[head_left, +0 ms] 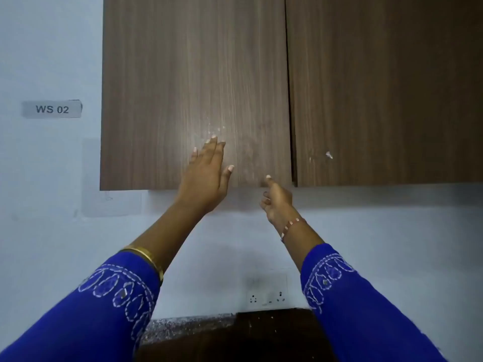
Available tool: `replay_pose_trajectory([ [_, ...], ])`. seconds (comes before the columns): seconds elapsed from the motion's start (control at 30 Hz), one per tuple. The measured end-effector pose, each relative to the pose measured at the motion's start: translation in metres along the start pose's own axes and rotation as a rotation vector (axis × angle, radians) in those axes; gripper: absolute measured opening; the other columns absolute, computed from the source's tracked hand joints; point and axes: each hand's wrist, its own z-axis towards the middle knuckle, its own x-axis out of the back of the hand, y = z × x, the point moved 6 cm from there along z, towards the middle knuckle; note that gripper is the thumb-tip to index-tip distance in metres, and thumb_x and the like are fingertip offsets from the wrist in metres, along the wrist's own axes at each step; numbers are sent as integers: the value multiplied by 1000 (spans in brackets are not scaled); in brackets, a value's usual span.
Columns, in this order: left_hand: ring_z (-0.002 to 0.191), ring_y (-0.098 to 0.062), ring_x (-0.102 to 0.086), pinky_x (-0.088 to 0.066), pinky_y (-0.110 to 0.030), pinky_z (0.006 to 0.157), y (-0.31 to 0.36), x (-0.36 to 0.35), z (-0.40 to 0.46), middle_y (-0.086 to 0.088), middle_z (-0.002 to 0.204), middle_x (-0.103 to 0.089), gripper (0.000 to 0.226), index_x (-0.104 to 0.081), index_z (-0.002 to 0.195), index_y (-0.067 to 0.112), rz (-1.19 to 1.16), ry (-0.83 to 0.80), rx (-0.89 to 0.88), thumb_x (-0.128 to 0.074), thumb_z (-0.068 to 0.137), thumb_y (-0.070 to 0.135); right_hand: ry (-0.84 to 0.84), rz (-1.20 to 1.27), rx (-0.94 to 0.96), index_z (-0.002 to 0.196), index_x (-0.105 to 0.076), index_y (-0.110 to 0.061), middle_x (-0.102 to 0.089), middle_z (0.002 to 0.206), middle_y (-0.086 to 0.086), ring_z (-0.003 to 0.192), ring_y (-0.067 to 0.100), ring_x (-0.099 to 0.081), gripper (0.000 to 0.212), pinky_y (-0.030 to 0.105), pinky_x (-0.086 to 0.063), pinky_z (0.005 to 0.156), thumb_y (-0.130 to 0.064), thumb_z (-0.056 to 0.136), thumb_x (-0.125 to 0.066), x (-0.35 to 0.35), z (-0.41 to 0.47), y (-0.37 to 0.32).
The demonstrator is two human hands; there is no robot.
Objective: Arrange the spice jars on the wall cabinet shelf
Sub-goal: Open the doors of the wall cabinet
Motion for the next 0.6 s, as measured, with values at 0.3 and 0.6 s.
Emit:
replay_pose_trajectory([
  [0.3,145,-22,-14,-5,-36,118,-21,-44,21,-12,155,-19,52,-22,145,8,-231,-53,14,-33,98,29,25,315,45,111,-57,5,-62,89,16,113,37,-59,30,40,-50,94,-16,90,-61,-6,36,12],
  [0.6,145,-23,-12,-3,-34,117,30,-56,41,-12,156,-16,59,-19,146,7,-334,-53,-31,-40,96,31,-113,242,253,94,-58,-4,-65,92,16,84,22,-65,12,41,-52,94,-14,90,-60,11,2,1],
])
